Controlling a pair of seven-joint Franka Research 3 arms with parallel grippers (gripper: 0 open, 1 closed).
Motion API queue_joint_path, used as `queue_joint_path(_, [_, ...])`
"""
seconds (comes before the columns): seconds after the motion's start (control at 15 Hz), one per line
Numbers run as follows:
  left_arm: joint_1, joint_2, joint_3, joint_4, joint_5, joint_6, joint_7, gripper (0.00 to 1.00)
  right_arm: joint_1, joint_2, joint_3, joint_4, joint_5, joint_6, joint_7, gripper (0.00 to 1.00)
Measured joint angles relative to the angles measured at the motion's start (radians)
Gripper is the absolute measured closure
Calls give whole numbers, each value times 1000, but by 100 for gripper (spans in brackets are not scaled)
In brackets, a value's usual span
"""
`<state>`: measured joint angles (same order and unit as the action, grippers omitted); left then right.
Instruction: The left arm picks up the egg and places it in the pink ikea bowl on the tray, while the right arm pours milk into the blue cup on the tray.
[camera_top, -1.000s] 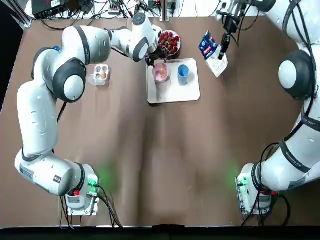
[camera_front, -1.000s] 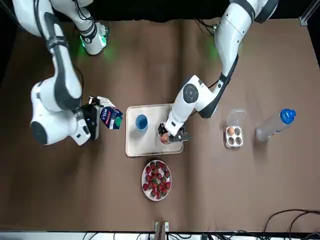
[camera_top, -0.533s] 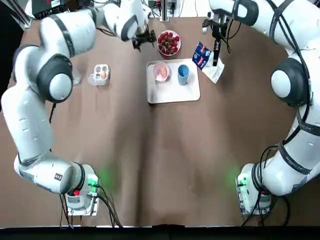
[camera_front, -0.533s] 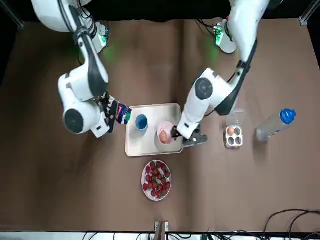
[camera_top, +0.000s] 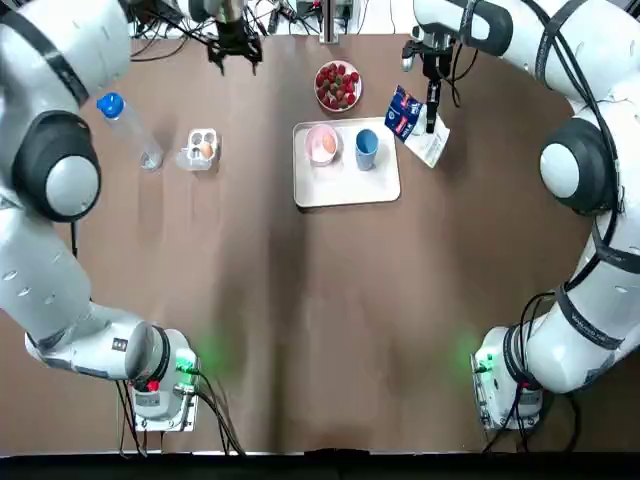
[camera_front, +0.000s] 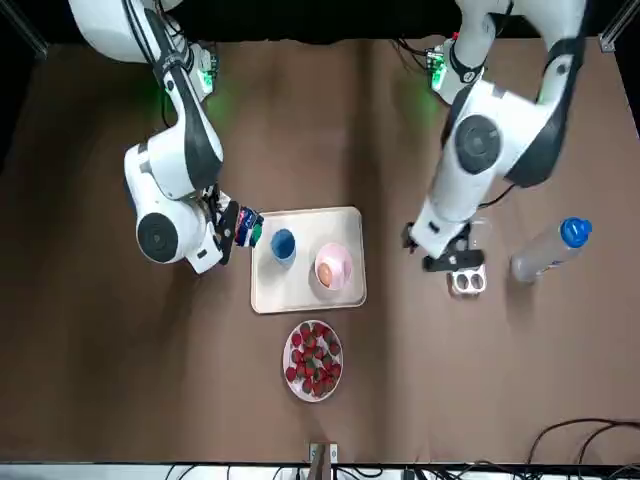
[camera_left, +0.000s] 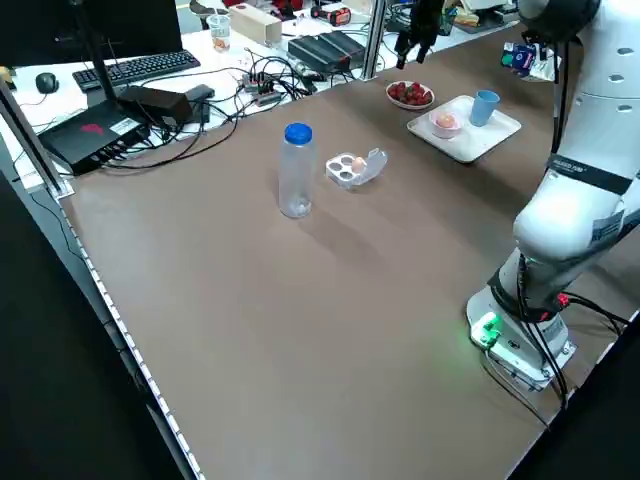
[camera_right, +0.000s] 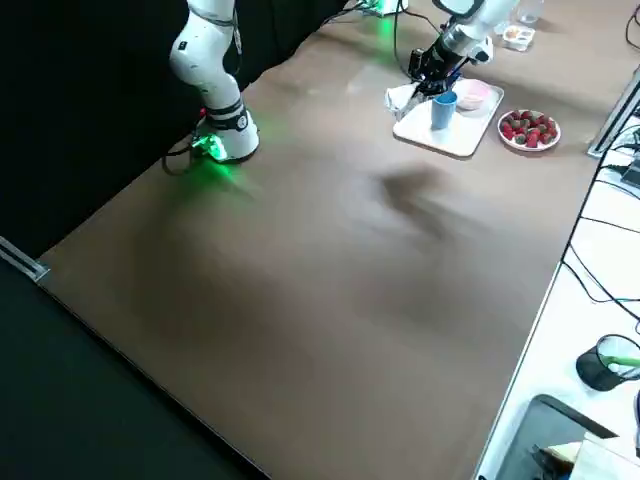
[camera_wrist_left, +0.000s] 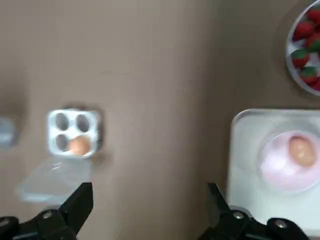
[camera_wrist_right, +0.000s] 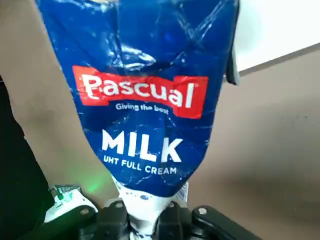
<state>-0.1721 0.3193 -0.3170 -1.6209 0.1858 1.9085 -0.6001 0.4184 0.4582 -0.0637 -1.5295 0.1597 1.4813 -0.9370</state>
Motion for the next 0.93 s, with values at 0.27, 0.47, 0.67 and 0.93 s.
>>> queue_joint_path(0.27, [57,-86,-9,-1,-7,-153,156,0,-24,-2,-2,4,0,0,-46,81])
queue_joint_path(0.47, [111,-152,-15,0,-57,-245,276,0,-91,-4,-3,19,25,1,-170,83])
queue_joint_path(0.67, [192,-262,-17,0,-95,-355,419,0,-286,-6,-10,24,189,0,-483,83])
queue_joint_path(0.93, [261,-317,-16,0,-139,-378,471,0,-461,-2,-12,21,289,-3,-756,83])
